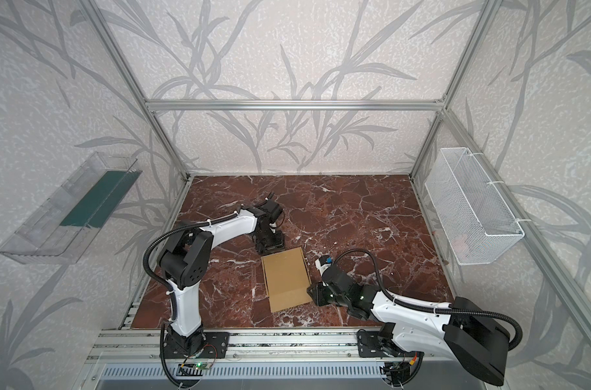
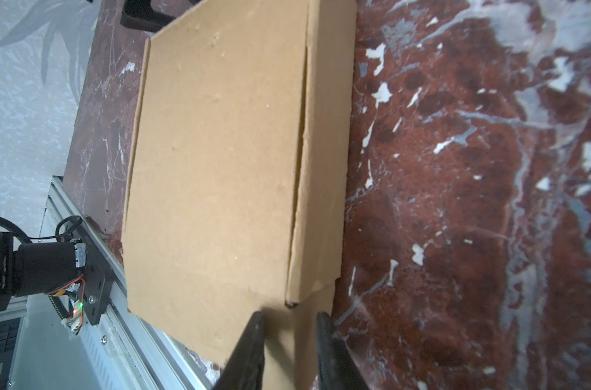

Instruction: Fold the paper box

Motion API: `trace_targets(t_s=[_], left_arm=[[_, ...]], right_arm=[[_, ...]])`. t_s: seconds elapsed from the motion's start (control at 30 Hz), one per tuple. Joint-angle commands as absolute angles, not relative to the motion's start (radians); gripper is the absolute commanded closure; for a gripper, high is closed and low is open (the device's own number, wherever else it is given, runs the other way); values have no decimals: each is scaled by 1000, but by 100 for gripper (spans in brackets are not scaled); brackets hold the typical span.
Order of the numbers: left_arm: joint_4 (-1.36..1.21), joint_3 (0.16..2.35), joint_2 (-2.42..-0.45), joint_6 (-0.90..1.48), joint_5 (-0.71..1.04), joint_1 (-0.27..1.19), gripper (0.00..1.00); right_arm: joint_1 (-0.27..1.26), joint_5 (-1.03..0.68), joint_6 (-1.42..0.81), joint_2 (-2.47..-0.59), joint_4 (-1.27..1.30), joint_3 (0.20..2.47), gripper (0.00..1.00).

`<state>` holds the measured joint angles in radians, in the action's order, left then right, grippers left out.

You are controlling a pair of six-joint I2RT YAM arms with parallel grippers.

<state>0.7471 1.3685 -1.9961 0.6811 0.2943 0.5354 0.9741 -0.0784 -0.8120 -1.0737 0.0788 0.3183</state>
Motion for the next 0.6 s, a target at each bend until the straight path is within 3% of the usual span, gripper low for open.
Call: trace_targets(t_s=[0.0, 0.57], left_arm=[[789, 1301, -2111, 676, 333, 555, 36], [788, 1296, -2114, 676, 335, 554, 36]], right_arm=[[1003, -40, -837, -1052, 32, 295, 72], [1138, 72, -895, -1042, 21, 267, 73]])
